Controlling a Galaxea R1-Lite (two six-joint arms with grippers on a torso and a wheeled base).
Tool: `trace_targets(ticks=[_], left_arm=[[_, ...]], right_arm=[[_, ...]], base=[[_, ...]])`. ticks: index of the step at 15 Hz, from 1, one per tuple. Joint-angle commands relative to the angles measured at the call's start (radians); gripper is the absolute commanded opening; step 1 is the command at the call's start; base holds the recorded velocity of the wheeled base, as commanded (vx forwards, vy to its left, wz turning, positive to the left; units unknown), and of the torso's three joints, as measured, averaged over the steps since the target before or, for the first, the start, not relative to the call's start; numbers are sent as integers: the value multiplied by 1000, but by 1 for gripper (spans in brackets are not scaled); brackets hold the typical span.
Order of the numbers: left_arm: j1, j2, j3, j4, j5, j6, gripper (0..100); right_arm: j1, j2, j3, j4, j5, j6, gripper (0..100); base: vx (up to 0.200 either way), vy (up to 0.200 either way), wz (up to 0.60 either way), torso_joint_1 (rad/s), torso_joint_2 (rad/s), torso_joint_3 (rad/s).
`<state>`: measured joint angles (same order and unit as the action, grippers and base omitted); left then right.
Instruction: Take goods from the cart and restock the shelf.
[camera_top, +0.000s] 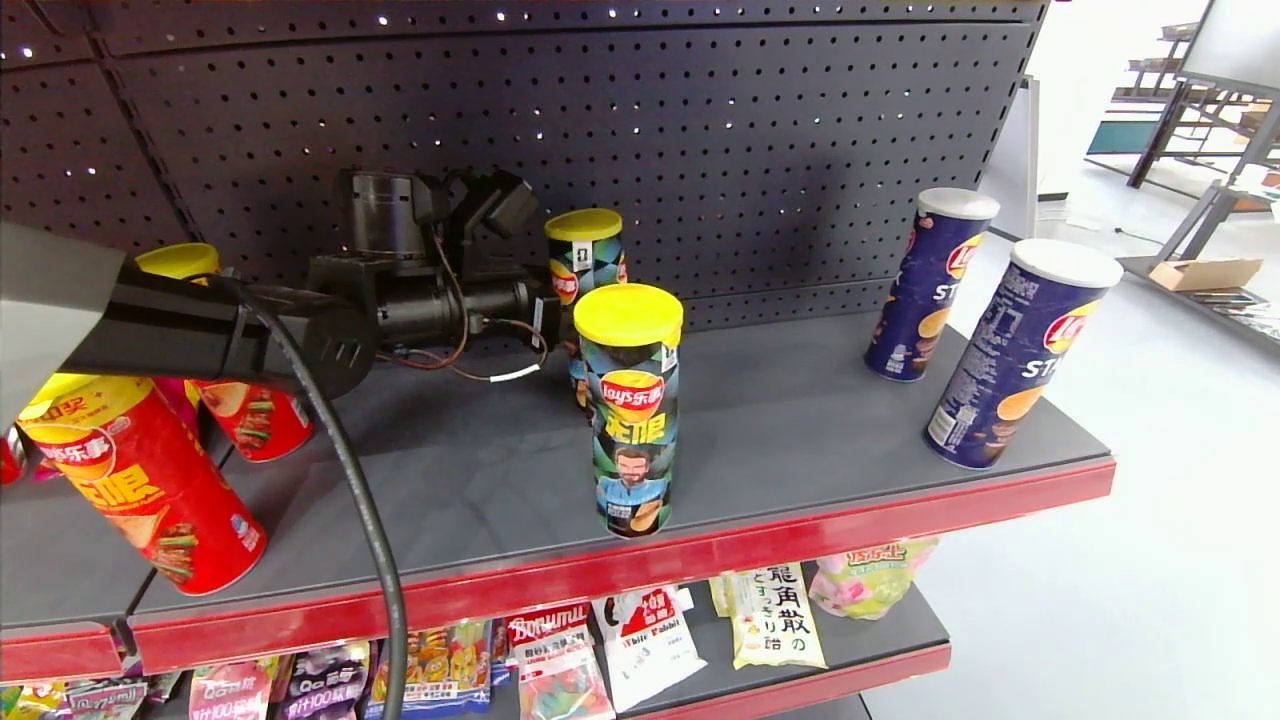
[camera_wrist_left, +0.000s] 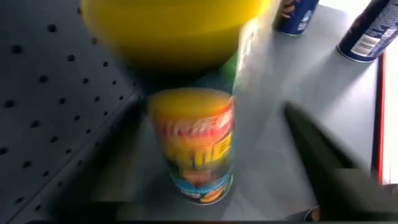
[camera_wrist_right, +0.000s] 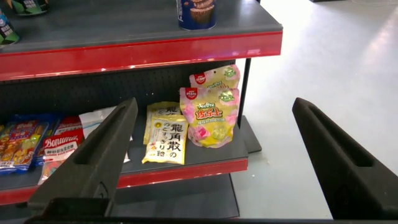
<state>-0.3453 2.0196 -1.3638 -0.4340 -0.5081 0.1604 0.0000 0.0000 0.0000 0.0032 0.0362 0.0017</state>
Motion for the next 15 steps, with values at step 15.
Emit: trace_targets(ticks=[15], left_arm=[[78, -559, 526, -5, 66, 8, 100]], right_arm=[[0, 2, 0, 0, 1, 0, 100]], base=[[0, 0, 0, 0, 0, 0]])
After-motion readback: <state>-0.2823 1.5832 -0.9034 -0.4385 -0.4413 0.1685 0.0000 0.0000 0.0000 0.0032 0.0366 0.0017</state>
